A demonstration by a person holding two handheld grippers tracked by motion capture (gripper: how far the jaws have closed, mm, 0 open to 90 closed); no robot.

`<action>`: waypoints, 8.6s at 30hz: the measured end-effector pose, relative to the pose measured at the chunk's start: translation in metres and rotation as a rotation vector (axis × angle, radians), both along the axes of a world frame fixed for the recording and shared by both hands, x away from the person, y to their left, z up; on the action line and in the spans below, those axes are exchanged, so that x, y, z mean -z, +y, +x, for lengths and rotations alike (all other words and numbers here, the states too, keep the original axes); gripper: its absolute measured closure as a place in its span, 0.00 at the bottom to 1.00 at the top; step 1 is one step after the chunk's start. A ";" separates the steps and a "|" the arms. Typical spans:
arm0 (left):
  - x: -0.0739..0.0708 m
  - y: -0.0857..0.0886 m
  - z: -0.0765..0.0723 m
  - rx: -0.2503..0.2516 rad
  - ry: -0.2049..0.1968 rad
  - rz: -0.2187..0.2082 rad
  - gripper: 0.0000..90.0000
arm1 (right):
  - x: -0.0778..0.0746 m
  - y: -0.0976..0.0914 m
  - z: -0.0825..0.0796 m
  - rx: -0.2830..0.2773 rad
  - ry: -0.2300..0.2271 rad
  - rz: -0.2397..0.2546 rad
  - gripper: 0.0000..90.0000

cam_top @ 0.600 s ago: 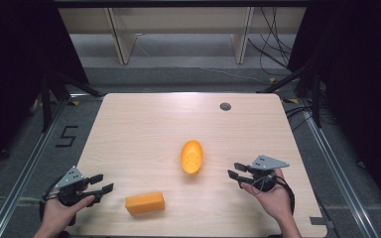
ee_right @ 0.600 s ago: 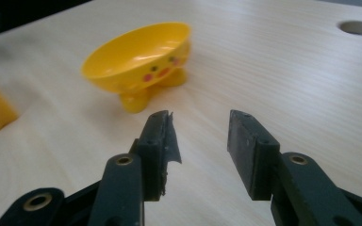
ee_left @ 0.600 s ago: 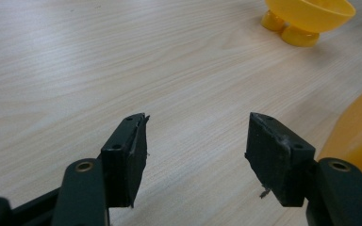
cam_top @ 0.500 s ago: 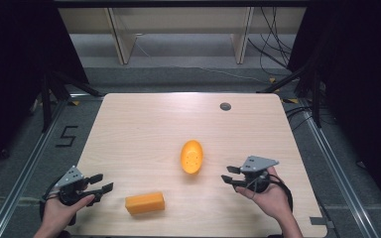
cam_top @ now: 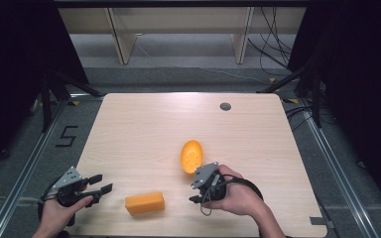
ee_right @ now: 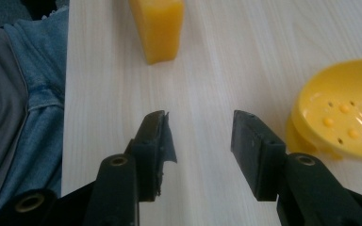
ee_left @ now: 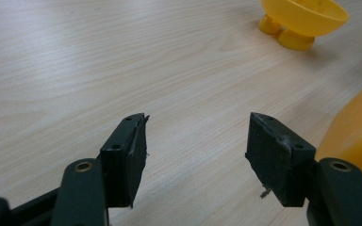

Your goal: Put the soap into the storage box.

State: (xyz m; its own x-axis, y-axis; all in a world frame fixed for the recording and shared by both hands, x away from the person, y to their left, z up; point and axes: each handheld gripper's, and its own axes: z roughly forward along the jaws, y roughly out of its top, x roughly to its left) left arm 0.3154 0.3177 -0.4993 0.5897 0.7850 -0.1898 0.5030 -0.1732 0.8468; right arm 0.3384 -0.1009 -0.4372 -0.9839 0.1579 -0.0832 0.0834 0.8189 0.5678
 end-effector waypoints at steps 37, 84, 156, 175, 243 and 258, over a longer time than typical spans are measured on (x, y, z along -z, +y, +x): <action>0.000 -0.001 0.000 0.002 0.006 -0.007 0.42 | 0.012 0.102 0.002 -0.183 0.018 -0.118 0.43; 0.001 0.000 0.000 -0.003 0.016 -0.024 0.42 | 0.027 0.150 0.009 -0.250 0.061 -0.276 0.68; 0.001 0.002 -0.001 -0.006 0.007 -0.010 0.42 | -0.019 0.076 0.021 0.492 0.244 -0.086 0.68; 0.000 0.000 0.001 -0.009 0.014 0.003 0.42 | -0.032 0.054 0.027 0.606 0.255 -0.043 0.68; 0.000 0.000 0.003 0.016 0.003 -0.006 0.42 | -0.057 0.016 0.044 0.891 0.250 -0.023 0.68; -0.001 0.000 0.003 0.013 0.004 -0.004 0.42 | -0.055 0.013 0.051 0.935 0.254 -0.022 0.68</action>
